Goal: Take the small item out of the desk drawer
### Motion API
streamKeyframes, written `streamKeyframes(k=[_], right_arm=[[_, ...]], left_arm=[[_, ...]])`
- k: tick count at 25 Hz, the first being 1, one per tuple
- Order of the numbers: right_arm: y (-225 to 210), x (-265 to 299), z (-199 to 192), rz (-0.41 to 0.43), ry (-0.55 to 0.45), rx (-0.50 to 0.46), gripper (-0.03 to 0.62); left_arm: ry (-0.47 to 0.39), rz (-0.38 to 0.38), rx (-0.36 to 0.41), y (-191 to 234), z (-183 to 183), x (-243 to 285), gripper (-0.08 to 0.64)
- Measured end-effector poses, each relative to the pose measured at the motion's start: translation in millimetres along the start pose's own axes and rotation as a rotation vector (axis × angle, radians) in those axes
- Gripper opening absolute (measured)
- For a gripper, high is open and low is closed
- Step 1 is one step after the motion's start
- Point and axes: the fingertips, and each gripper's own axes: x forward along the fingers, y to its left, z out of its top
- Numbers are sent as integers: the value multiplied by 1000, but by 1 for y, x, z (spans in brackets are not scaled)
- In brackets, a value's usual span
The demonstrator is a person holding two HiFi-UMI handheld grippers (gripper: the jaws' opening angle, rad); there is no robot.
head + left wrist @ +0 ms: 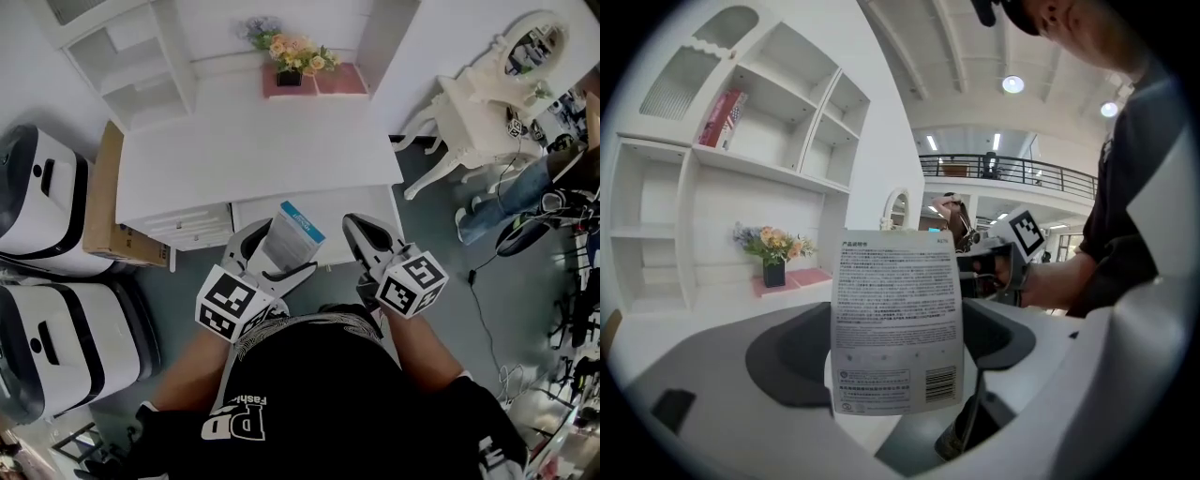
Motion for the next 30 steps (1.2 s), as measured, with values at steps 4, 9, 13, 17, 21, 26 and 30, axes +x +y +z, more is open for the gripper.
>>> streamKeyframes(k=[4,9,13,17,21,26,30], right_arm=[[7,-13,1,41,10,-29,9],[8,-44,-6,83,41,-47,9],[4,-79,-14,83,31,-72,9],[1,-114,-25,92,25,-96,9],[-1,-146,-38,119,24,-53,9],[5,-183,-37,156,-17,-51,8],[7,-203,-44,157,-32,-56,9]], left_arm=[[-33,44,-12,-11,1,-5,440],[-33,117,-25,-31,-4,-4,440],[-37,151,-31,-59,-5,-2,442],[-44,177,-49,-96,-10,5,440],[-50,192,-59,-137,-13,9,440],[-53,216,-71,-178,-16,8,440],[-55,230,-79,-203,-22,9,440]])
